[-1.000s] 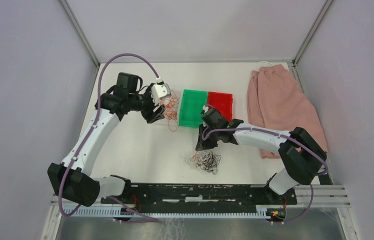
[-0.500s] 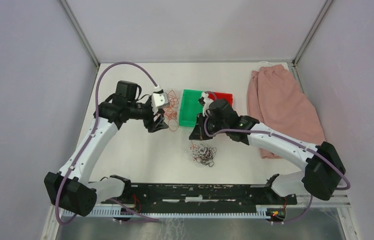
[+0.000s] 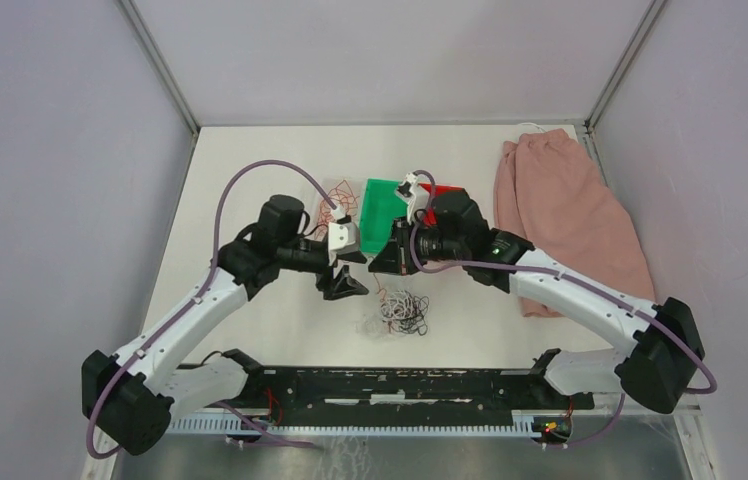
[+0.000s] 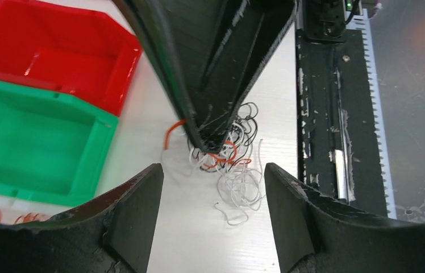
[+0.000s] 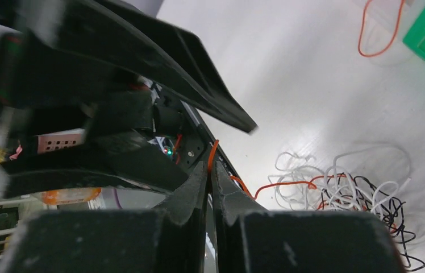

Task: Untangle the cables
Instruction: Untie the cable.

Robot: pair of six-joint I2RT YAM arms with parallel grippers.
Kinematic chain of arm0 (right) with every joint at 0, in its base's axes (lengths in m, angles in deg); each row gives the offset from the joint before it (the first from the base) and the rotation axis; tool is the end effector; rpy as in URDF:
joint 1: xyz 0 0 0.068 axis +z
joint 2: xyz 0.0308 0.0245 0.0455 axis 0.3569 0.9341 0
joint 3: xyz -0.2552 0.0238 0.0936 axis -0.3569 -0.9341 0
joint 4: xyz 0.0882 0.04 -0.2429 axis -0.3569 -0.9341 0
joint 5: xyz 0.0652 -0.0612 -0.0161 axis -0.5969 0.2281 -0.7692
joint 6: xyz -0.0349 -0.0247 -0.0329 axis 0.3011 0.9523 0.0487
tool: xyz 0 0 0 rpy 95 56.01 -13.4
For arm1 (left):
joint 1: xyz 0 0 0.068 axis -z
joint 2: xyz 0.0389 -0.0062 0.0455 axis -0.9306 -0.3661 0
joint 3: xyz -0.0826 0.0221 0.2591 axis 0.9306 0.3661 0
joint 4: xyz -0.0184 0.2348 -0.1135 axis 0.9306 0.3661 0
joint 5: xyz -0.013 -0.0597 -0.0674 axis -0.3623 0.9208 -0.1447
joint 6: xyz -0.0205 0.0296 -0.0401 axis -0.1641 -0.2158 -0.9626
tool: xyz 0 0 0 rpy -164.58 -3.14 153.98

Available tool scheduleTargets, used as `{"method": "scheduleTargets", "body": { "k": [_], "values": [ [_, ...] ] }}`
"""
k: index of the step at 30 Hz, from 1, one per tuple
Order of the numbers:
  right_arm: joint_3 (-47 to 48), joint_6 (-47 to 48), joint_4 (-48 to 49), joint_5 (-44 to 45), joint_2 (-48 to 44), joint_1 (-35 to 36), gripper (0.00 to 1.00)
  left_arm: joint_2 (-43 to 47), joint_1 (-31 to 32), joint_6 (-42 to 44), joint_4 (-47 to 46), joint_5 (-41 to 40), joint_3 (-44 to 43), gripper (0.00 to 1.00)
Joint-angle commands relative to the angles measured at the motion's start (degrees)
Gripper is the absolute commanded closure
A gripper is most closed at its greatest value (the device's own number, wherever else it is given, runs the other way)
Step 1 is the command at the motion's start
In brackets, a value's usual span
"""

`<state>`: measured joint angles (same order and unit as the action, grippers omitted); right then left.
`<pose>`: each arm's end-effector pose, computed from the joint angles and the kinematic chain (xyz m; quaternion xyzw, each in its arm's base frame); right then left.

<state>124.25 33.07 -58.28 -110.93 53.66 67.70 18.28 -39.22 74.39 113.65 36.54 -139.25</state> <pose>0.1910 0.2255 0.3025 -0.1596 0.8262 0.4851 0.2378 0.1773 -0.1307 0.3030 0.5667 0.6132 -0.3750 0.4027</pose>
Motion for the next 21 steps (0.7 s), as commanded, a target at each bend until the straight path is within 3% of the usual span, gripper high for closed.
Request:
{"method": "scheduleTargets", "body": {
  "k": [1, 9, 14, 17, 21],
  "values": [
    [4.5, -0.6, 5.6, -2.1, -5.0, 0.2, 0.91, 0.9, 4.1, -9.5, -11.5, -0.3, 2.6, 0.28],
    [7.7, -1.6, 6.3, -1.2, -8.1, 0.2, 0.93, 1.2, 6.1, -16.8, -20.8, -1.8, 5.1, 0.3],
    [8.1, -2.8, 7.8, -0.5, -9.4, 0.1, 0.93, 1.1, 7.5, -19.3, -22.8, -2.2, 5.0, 0.4],
    [7.9, -2.7, 7.9, 0.7, -10.4, 0.1, 0.94, 1.0, 7.9, -19.7, -22.6, -2.3, 4.7, 0.52],
    [7.8, -2.1, 7.0, 2.8, -12.0, 0.1, 0.93, 0.4, 7.9, -19.1, -20.6, -3.1, 2.1, 0.86]
  ]
}}
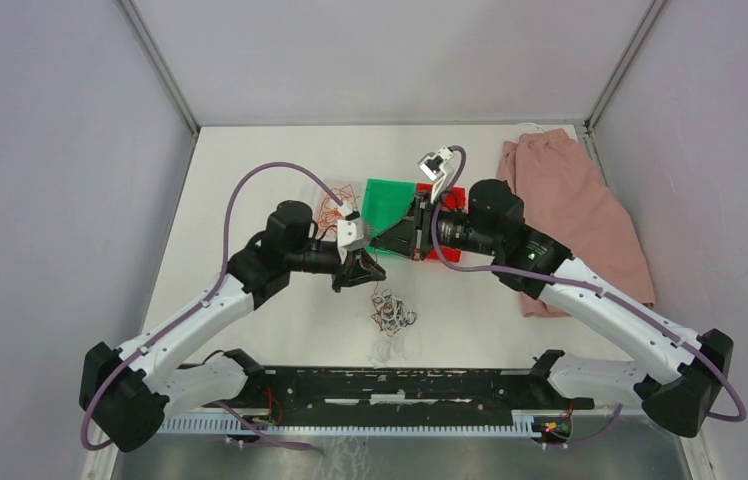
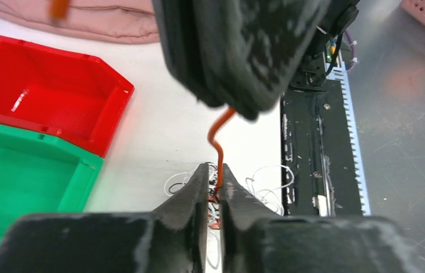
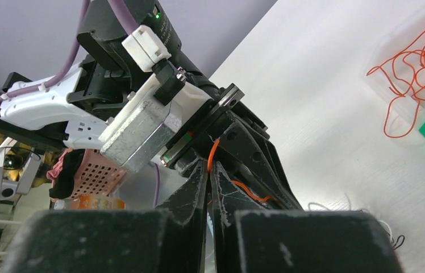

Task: Untangle the cables
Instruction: Untie the cable.

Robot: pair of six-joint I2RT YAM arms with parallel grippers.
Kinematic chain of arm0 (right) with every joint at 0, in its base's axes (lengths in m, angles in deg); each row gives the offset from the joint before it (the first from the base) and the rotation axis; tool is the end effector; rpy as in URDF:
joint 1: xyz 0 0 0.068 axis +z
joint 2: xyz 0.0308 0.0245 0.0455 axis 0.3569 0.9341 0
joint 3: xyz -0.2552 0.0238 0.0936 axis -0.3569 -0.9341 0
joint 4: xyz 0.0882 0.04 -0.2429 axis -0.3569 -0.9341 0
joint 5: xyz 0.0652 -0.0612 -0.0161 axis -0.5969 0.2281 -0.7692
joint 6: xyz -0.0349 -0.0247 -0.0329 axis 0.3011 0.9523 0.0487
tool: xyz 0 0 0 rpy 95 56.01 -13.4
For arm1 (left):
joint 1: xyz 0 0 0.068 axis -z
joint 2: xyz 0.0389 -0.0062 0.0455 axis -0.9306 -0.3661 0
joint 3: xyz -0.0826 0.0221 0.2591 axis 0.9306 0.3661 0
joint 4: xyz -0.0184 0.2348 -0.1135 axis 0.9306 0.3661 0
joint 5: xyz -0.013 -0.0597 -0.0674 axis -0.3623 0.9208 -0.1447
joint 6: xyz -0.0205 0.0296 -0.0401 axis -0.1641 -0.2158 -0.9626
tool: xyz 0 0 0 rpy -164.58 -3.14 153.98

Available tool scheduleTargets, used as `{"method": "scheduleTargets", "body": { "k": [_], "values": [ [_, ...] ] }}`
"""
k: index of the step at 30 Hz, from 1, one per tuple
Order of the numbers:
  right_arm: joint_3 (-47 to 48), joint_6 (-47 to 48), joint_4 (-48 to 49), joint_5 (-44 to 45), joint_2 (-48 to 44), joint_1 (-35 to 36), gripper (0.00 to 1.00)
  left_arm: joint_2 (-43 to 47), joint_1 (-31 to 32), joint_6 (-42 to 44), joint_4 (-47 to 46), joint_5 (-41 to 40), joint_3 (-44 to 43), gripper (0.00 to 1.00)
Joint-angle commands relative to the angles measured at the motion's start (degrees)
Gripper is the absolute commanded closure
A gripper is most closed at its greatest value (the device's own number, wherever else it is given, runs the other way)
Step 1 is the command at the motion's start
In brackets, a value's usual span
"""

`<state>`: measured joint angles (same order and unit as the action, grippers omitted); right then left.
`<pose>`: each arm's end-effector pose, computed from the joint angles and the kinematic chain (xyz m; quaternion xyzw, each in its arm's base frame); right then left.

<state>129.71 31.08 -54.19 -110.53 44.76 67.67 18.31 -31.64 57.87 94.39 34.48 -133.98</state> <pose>0.1696 0.2023 0.3837 -0.1679 0.7365 0.5622 0.3367 0.1699 -0.1604 0.2998 0.5288 0.5963 -0.4323 0.4218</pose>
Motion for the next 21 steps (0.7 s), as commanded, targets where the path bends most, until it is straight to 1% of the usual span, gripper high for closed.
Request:
{"method": "scheduleTargets", "body": {
  "k": [1, 2, 4, 5, 6, 7, 8, 10, 12, 15, 21],
  "values": [
    [2.2, 0.4, 2.3, 3.2, -3.6, 0.2, 0.88, 0.3, 0.3, -2.4, -0.9, -1.3, -4.3, 0.91],
    [2.0, 1.0, 1.3, 4.2, -4.2, 0.1, 0.78, 0.3, 0.3, -2.3, -0.6, -1.6, -5.5, 0.94],
    [0.9, 2.6, -0.7, 6.8, -5.6, 0.1, 0.49, 0.1, 0.3, -2.5, 0.1, -2.2, -8.7, 0.97],
    [-0.1, 3.5, -1.6, 8.3, -6.5, 0.0, 0.36, -0.1, 0.3, -2.4, 0.7, -2.1, -10.2, 0.97],
    [-1.3, 4.4, -2.6, 9.9, -7.4, 0.0, 0.27, -0.4, 0.3, -2.4, 1.9, -1.8, -12.0, 0.97],
    [-3.0, 5.8, -3.7, 11.9, -8.4, 0.0, 0.21, -0.6, 0.3, -2.8, 2.7, -1.6, -13.6, 0.97],
    [-4.4, 6.7, -4.7, 13.5, -9.3, 0.0, 0.19, -0.8, 0.3, -2.8, 3.5, -1.4, -15.1, 0.97],
    [-7.1, 8.3, -5.9, 16.5, -10.8, -0.1, 0.17, -0.9, 0.3, -2.8, 4.9, -1.1, -17.6, 0.97],
    [-10.2, 9.5, -5.1, 17.3, -12.2, -0.1, 0.15, -0.8, 0.3, -2.8, 5.5, -1.3, -19.8, 0.97],
    [-14.1, 11.8, -1.9, 15.8, -13.8, -0.1, 0.12, -0.8, 0.3, -2.6, 6.5, -2.0, -22.1, 0.97],
    [-18.9, 16.3, 5.9, 9.1, -14.2, -0.1, 0.11, -1.6, 0.3, -2.7, 7.6, -2.5, -26.4, 0.97]
  ]
}}
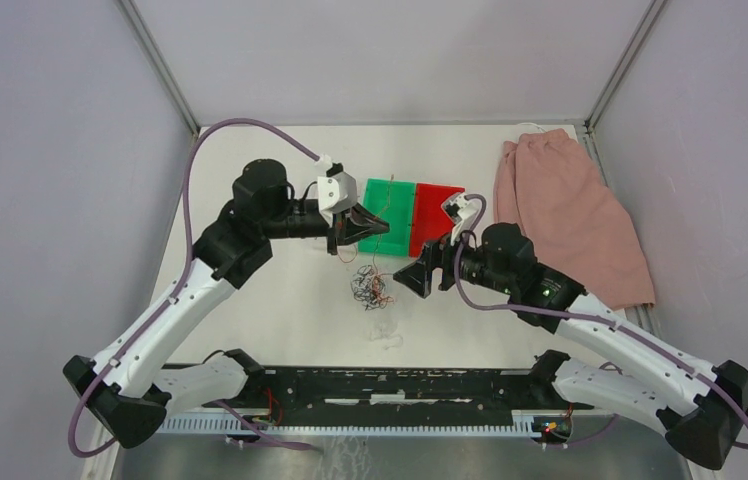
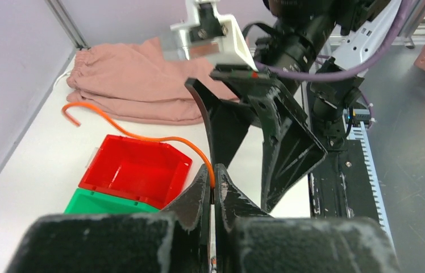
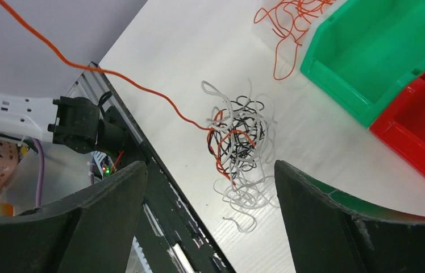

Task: Untangle the cables
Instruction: Untie the cable.

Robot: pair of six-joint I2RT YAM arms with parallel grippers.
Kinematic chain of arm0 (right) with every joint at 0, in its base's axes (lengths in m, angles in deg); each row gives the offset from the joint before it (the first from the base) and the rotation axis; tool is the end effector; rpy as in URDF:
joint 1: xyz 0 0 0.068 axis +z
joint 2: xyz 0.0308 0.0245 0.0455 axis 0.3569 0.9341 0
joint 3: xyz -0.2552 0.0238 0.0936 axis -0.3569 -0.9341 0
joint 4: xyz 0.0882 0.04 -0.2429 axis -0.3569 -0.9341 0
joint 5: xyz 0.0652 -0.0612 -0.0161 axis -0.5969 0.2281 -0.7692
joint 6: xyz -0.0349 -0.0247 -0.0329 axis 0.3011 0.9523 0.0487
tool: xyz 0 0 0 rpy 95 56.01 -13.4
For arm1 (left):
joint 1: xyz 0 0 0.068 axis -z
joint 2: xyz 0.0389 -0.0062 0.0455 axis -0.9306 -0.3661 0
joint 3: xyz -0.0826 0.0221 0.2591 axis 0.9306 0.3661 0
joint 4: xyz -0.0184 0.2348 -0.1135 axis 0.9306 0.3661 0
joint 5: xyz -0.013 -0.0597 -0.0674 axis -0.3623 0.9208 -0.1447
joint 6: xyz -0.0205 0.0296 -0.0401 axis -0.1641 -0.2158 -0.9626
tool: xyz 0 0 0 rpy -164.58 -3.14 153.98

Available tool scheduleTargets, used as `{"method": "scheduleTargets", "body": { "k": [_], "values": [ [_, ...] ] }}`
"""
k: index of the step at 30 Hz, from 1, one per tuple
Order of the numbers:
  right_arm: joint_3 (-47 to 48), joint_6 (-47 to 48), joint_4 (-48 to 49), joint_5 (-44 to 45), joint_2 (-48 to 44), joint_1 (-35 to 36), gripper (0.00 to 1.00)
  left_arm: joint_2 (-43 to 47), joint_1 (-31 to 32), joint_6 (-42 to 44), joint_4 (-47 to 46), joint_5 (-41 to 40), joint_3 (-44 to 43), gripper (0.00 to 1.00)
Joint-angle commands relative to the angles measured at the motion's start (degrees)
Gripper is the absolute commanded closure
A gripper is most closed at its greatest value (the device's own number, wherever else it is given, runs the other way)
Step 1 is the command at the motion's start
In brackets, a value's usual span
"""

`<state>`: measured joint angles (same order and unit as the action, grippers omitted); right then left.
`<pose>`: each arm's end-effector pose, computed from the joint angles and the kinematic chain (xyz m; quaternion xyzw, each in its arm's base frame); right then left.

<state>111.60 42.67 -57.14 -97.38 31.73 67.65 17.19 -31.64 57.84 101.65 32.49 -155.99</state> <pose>0.1417 0.1611 0.3155 -0.1708 0.7835 0.4349 0.4097 0.1681 -0.1580 0.4146 0.5290 0.5306 -0.4106 0.5197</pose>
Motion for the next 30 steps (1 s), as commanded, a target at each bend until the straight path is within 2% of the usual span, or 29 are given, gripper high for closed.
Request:
{"method": "scheduleTargets", "body": {
  "k": [1, 10, 13, 17, 19, 25, 30],
  "values": [
    [-1.1, 5.3, 9.8, -4.8, -0.8, -0.1, 0.11, -0.7, 0.3, -2.9, 0.4, -0.5, -5.0, 0.97],
    [0.5, 3.2, 24.8, -14.0, 7.1, 0.1, 0.19, -1.8, 0.3, -4.8, 0.8, 0.4, -8.8, 0.97],
    [2.2, 0.5, 27.6, -14.8, 11.5, 0.2, 0.27, -1.8, 0.3, -5.5, 1.1, 1.0, -9.8, 0.97],
    [3.0, -4.2, 32.3, -17.1, 15.8, 0.1, 0.46, -2.0, 0.3, -5.0, 2.0, 1.4, -11.6, 0.97],
    [2.9, -6.4, 33.4, -18.0, 17.6, 0.1, 0.51, -2.2, 0.3, -4.3, 2.6, 1.4, -12.7, 0.97],
    [-1.4, -11.5, 38.5, -18.5, 20.3, 0.1, 0.54, -3.7, 0.3, -2.0, 3.3, 1.3, -17.6, 0.97],
    [-4.4, -11.7, 39.3, -17.6, 21.1, 0.1, 0.53, -5.7, 0.3, 0.4, 4.3, 0.8, -22.9, 0.97]
  ]
}}
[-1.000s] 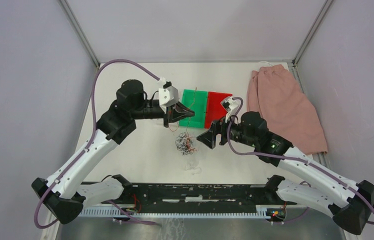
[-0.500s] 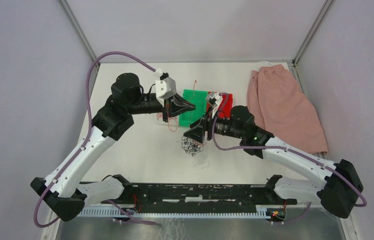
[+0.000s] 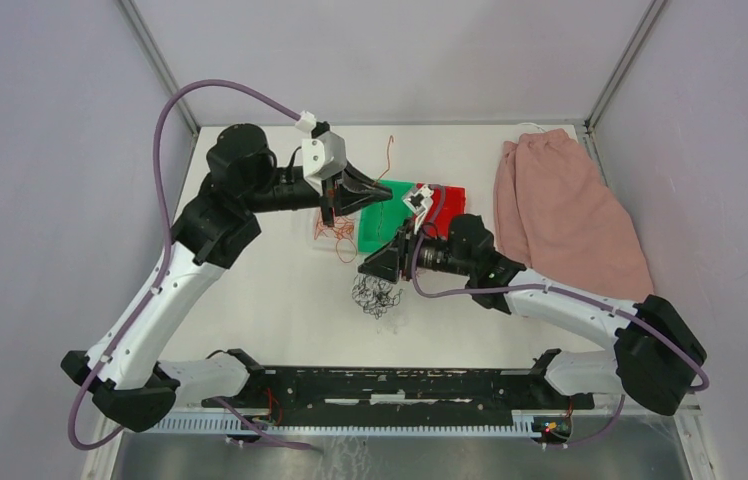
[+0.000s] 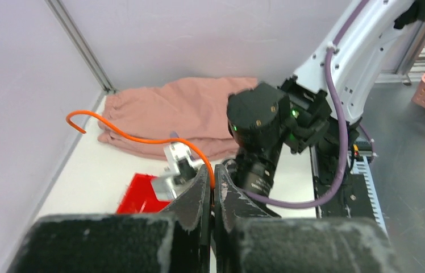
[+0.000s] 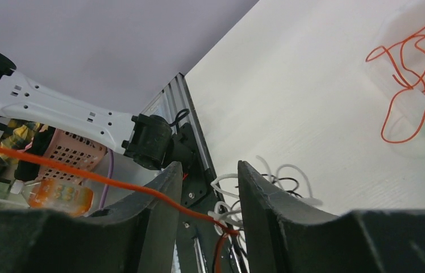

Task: Untangle the cables
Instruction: Untie the cable.

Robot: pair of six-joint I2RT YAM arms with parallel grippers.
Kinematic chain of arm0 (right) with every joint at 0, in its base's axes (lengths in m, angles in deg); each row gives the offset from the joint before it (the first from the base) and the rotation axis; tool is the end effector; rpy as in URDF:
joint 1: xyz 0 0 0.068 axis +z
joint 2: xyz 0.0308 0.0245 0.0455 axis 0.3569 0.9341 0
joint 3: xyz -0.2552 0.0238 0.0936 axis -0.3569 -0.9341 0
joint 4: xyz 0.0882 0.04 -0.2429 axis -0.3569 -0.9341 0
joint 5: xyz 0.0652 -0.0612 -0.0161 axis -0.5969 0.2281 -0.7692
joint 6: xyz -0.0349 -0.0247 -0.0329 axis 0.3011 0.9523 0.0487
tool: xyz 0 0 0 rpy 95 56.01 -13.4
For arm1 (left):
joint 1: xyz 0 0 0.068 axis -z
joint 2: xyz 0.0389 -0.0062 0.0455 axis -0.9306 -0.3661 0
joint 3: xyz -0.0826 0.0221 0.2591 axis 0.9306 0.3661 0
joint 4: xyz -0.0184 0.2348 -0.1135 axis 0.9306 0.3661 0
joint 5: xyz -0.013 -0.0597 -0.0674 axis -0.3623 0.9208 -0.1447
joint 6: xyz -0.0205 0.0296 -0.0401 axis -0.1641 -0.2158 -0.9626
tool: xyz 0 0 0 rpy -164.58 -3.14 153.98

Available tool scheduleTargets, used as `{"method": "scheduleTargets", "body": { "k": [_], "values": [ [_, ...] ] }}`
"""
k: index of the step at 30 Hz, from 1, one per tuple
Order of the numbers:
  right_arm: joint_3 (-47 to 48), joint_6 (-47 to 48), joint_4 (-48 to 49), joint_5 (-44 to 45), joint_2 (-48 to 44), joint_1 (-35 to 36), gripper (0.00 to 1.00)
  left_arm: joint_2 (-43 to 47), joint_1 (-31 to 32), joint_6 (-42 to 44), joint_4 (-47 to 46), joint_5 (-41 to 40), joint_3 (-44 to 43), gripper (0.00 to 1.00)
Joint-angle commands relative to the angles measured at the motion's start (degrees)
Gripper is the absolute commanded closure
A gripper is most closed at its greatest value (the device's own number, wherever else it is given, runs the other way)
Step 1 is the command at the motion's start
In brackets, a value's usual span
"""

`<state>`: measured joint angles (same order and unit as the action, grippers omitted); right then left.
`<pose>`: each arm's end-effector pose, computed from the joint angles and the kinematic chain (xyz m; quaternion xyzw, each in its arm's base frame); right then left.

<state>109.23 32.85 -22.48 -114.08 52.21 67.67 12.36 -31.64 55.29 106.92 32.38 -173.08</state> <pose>0.1852 0.2217 0.2814 -0.2035 0.7059 0.5830 0.3471 0.1664 -0.1567 0.4846 0.5176 0.5014 -0.4153 0.5552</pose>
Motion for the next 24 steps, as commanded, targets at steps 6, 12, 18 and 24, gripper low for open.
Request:
{"method": "scheduleTargets", "body": {
  "k": [6, 12, 18, 24],
  "values": [
    [-4.7, 1.1, 1.6, 1.1, 1.4, 0.1, 0.45, -2.5, 0.3, 5.4, -0.8, 0.1, -12.5, 0.97],
    [-6.1, 3.7, -1.9, 3.4, 0.4, 0.0, 0.34, -3.9, 0.3, 9.7, -0.7, -2.0, -17.7, 0.97],
    [-6.7, 5.2, -3.7, 5.4, -2.3, 0.1, 0.21, -4.0, 0.3, 16.1, -0.6, -8.4, -18.6, 0.97],
    [-5.1, 7.9, -9.2, 8.2, -7.4, 0.0, 0.18, -1.8, 0.3, 21.2, -1.6, -18.3, -11.9, 0.97]
  ]
}}
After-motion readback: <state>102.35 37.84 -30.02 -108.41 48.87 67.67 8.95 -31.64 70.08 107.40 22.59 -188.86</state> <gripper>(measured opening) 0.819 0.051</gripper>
